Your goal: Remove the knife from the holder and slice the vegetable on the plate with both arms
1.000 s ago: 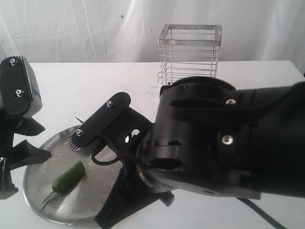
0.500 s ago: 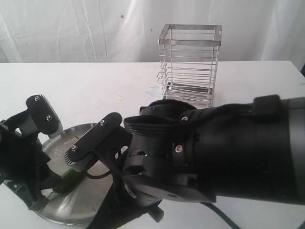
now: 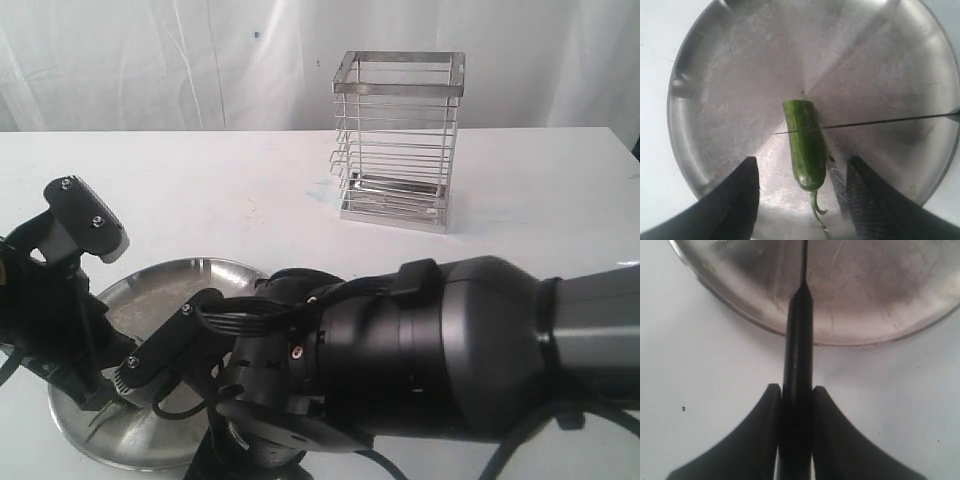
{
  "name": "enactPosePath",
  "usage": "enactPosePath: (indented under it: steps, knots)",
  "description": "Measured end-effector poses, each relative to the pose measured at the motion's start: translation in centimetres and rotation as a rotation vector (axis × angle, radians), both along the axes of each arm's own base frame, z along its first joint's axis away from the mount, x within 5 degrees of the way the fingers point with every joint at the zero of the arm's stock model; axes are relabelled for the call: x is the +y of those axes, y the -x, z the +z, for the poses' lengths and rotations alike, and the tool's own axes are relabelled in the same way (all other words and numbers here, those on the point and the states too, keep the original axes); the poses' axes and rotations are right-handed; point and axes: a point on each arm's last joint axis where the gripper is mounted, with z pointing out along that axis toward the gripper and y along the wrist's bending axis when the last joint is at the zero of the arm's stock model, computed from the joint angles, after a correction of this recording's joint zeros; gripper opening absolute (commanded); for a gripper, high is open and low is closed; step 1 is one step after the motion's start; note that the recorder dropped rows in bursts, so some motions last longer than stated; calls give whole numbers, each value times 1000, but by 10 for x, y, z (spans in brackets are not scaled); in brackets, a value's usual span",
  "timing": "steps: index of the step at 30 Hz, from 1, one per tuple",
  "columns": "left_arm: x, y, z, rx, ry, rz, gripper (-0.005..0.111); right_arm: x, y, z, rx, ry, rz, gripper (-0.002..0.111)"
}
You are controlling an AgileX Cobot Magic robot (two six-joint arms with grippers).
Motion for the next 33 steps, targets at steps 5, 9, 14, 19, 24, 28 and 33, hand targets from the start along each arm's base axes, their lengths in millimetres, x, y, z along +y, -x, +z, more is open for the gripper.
enactPosePath:
  steps: [5, 9, 14, 19, 24, 28, 33]
  knots:
    - [0, -1, 0, -7, 6, 6, 56, 3, -3, -6, 1, -17, -6, 0]
    - [0, -1, 0, -6, 7, 8, 56, 0, -13, -8, -2, -30, -35, 0]
    - [0, -1, 1, -10, 9, 9, 56, 0, -20, -6, -12, -66, -46, 0]
    - [0, -1, 1, -13, 10, 9, 56, 4, -22, -17, -5, -61, -41, 0]
    - [-1, -3, 2, -37, 19, 13, 56, 6, -21, -22, 14, -63, -52, 0]
    - [-1, -4, 3, -52, 24, 14, 50, 8, -22, -23, 15, -73, -53, 0]
    - [-1, -4, 3, -48, 40, 38, 42, 8, -22, -24, 16, -71, -52, 0]
